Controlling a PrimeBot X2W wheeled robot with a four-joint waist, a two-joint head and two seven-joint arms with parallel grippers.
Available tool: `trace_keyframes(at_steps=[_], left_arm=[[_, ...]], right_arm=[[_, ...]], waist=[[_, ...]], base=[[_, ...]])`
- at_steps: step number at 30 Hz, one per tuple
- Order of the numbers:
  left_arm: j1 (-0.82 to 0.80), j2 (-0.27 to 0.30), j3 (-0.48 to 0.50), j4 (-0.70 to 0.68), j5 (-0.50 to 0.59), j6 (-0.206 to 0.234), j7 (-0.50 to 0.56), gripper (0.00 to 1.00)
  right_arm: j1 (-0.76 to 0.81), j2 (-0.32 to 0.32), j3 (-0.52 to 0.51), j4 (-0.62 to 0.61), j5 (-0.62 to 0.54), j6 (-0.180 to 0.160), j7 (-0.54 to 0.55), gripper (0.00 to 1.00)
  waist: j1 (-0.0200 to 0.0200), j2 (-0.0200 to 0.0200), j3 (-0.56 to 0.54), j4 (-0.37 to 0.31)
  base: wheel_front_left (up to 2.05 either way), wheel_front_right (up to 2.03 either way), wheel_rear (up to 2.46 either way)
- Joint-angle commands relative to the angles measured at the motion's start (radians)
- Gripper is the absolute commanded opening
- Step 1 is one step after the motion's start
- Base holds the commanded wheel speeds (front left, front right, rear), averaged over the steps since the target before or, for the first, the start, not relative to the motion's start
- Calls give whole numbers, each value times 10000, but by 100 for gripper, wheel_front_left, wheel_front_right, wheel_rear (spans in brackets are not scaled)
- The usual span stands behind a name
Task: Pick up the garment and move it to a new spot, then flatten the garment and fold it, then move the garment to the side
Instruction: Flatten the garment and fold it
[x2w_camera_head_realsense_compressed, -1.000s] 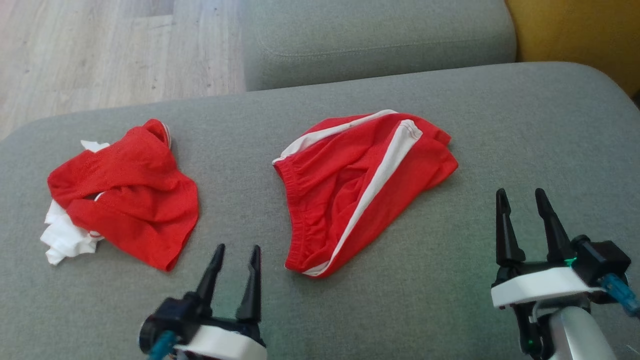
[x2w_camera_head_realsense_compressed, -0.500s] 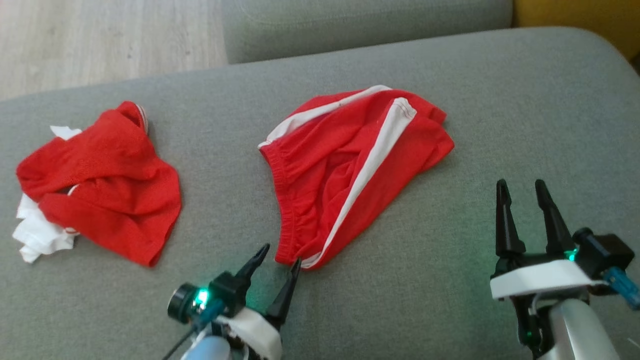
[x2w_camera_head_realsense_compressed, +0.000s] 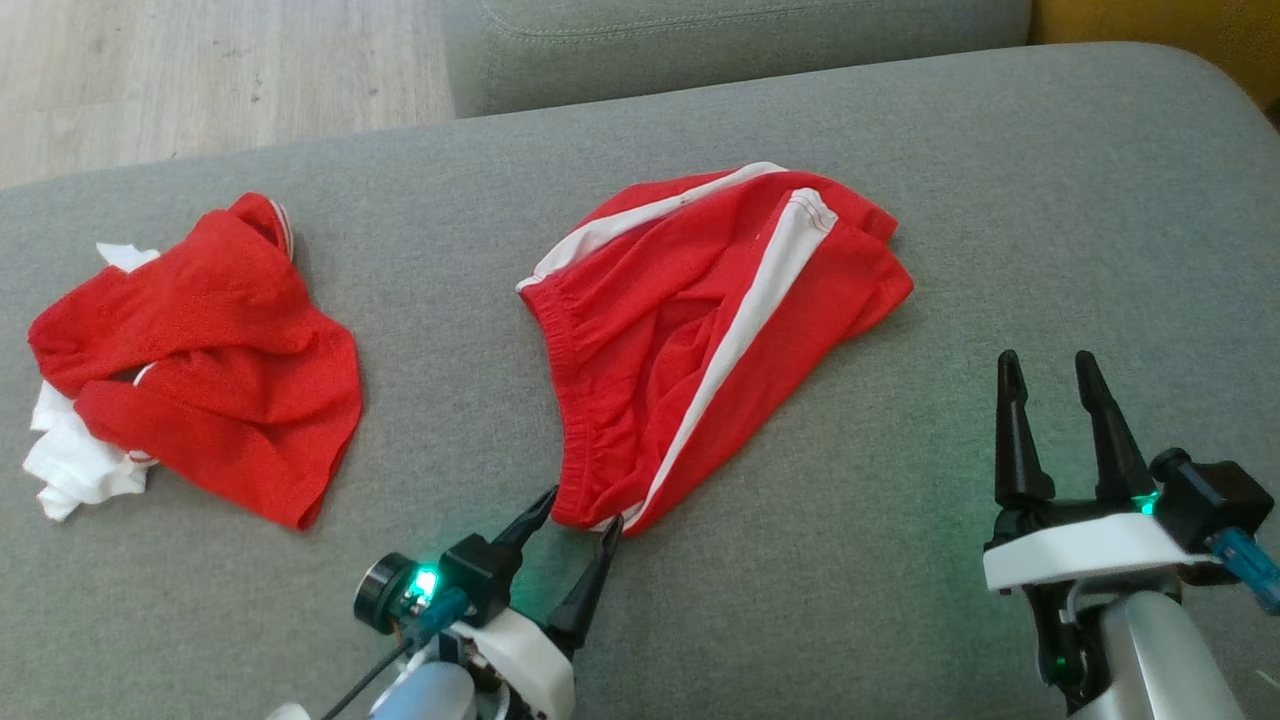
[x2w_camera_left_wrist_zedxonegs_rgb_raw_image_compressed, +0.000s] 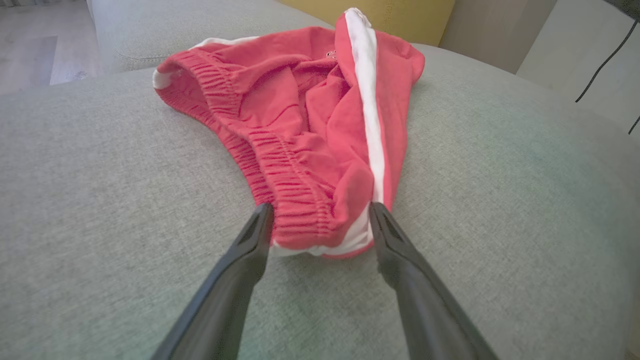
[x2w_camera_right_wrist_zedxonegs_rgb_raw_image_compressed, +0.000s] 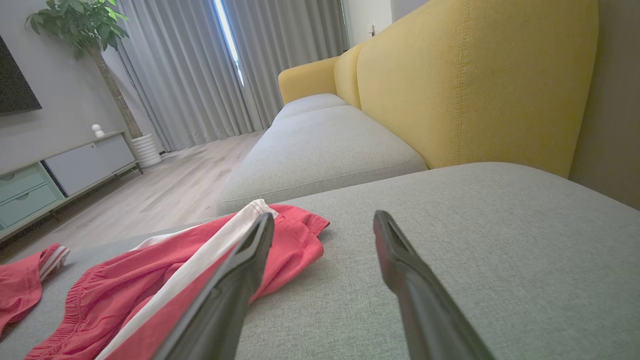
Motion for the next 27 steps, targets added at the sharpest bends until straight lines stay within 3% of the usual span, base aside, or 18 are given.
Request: trace_keyframes(at_steps=[1,13,14,15,16,17,27], left_arm=[[-417,219,196,-268,-84,17,-119,100],[-878,339,-151,210,-272,16,-129,100],[-900,334,-191,245,-289,16,-129,94],[-921,332,-232,278,-303,16,-130,62],[-937,332,-267,307,-317,16,-130,39],[-947,331,-313,332,-335,16,-130,0],[-884,404,79,-225,-520,197,-132,0]], right_arm=[[-427,-26,242,-269,69,-7,-106,100],[-488,-26,285,-198,112,-7,-107,100],[-490,-26,285,-185,117,-7,-107,100],[-491,-26,288,-171,120,-7,-107,100],[-492,-26,291,-152,126,-7,-107,100],[-493,-26,294,-132,128,-7,-107,100],[-597,-26,457,134,-12,-7,-107,100]], waist=[[0,0,-14,11],[0,0,115,-74],[0,0,117,-78],[0,0,118,-80],[0,0,116,-81],[0,0,111,-80],[0,0,28,144]], base=[[0,0,0],[0,0,0],[0,0,0],[0,0,0],[0,0,0],[0,0,0],[0,0,0]])
